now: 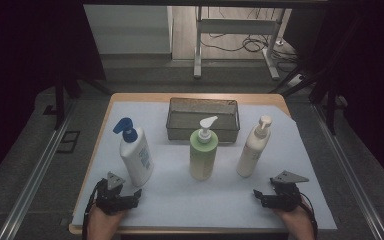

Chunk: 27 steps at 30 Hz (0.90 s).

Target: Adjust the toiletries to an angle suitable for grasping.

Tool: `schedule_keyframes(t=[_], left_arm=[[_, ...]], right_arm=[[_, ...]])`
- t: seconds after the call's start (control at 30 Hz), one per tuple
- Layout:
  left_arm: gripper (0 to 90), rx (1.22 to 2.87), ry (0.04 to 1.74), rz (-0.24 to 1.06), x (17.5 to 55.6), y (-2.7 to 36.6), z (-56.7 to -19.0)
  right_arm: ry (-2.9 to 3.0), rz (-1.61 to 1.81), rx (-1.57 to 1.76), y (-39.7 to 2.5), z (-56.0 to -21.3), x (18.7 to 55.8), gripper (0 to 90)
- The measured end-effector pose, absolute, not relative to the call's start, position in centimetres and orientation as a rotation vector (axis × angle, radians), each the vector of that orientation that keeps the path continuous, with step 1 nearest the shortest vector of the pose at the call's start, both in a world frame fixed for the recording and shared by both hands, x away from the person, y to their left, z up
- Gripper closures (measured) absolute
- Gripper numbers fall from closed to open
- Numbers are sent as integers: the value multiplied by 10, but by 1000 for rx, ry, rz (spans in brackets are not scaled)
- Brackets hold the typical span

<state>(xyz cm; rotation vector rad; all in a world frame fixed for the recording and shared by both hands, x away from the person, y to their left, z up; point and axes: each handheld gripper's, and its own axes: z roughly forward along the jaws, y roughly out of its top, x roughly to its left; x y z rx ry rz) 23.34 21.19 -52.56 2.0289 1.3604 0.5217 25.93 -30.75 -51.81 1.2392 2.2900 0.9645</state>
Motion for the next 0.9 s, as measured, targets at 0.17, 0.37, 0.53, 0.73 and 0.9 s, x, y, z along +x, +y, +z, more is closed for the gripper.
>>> schedule_keyframes(t=[0.17,0.37,0.53,0.73,0.9], left_arm=[[108,2023,1350,527,233,212,-527],[107,2025,1346,519,234,213,-527],[107,2022,1345,518,234,213,-527],[107,2022,1344,517,234,213,-527],[108,2021,1344,517,234,213,-527]], right_arm=[[2292,962,1242,-307,-518,259,196],[2292,962,1241,-307,-518,260,196],[2296,960,1242,-307,-517,260,196],[2300,957,1242,-307,-517,260,196],[2310,951,1240,-307,-516,261,203]])
